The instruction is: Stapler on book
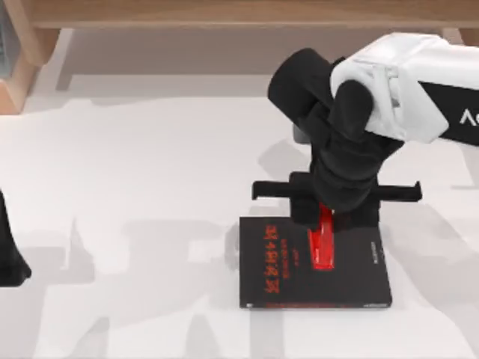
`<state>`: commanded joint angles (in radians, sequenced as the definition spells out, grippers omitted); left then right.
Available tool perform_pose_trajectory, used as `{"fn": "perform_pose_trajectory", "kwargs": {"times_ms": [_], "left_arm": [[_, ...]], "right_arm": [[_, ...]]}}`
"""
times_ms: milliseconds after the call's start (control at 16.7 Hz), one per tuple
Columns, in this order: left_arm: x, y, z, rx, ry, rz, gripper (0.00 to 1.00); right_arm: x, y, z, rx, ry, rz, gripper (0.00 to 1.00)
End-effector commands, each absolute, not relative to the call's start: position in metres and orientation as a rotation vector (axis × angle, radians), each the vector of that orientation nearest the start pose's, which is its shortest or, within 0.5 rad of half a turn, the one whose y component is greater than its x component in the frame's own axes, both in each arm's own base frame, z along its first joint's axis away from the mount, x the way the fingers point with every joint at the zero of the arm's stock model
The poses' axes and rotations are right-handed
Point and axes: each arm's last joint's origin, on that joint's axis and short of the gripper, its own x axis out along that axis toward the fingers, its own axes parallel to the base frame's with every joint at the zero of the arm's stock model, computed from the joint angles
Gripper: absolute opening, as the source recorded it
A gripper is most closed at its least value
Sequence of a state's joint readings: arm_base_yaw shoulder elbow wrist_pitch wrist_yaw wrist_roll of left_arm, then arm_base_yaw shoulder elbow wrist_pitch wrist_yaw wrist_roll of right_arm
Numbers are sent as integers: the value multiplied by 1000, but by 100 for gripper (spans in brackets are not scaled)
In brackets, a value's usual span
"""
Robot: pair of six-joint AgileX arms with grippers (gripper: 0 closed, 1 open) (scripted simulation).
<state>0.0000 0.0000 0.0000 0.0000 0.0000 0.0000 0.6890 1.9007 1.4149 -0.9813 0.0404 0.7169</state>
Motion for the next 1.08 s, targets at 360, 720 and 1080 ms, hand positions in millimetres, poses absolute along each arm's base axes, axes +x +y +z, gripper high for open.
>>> {"fn": "perform_pose_trajectory", "kwargs": {"times_ms": [360, 720, 1080], "left_arm": [[106, -1, 160, 0, 0, 0, 100], [106, -1, 160, 0, 0, 0, 100], [106, -1, 160, 0, 0, 0, 100]], "right_arm": [[279, 237, 189, 45, 1468, 13, 0], [280, 239, 163, 41, 1468, 15, 0], [280, 239, 158, 40, 1468, 16, 8]]}}
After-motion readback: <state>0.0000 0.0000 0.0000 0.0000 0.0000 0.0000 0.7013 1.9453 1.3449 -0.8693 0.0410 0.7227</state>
